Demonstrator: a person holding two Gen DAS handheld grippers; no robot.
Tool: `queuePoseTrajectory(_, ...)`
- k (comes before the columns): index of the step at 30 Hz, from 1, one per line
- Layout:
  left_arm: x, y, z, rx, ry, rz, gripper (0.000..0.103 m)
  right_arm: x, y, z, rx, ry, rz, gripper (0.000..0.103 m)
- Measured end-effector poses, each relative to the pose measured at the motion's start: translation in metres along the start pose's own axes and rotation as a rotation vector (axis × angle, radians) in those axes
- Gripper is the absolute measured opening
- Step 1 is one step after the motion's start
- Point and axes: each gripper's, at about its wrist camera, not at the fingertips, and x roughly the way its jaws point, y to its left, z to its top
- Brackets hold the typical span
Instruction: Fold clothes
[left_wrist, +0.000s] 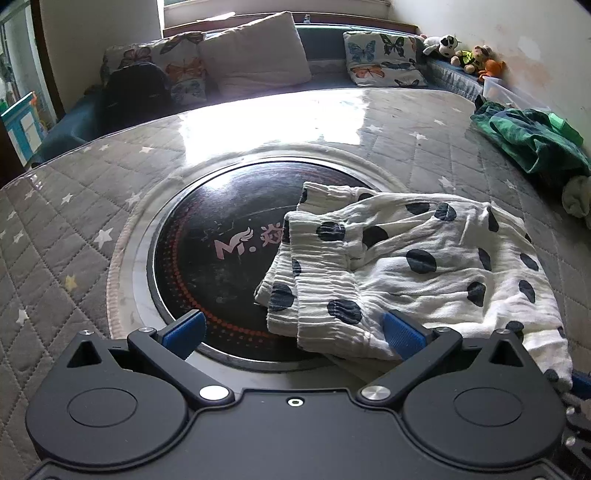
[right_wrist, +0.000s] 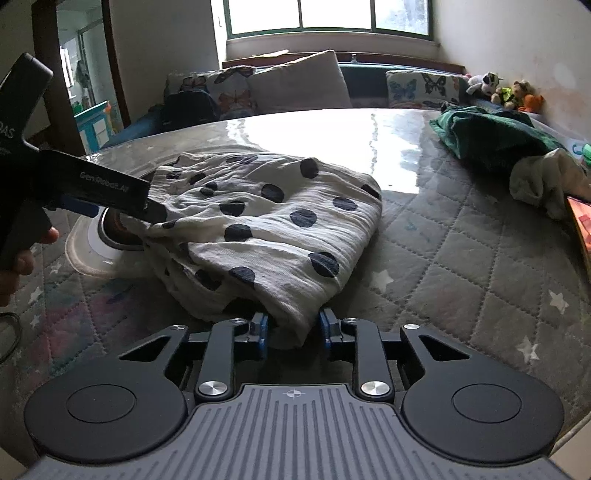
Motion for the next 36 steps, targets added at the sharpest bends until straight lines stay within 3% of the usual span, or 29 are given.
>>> queuePoseTrajectory(12, -0.004, -0.014, -0.002, 0.019, 0.003, -0.043, 0.103, -0.003, -0.021, 0.001, 0.040, -0.021, -0.073, 0.020)
queuePoseTrajectory(23, -0.006, -0.011, -0.008, -0.023, 0.018, -0.120, 0.103, -0.004, -0.033, 0.000, 0.061, -0.028, -0.118, 0.020)
queuePoseTrajectory(29, -0.016, -0.010, -0.008, -0.011, -0.014, -0.117, 0.103, -0.002, -0.037, -0.001, 0.064, -0.027, -0.116, 0.020)
queuePoseTrajectory(36, -0.010, 0.005, -0.006, -0.080, -0.006, -0.106, 0.103, -0.005, -0.040, 0.000, 0.076, -0.015, -0.097, 0.026)
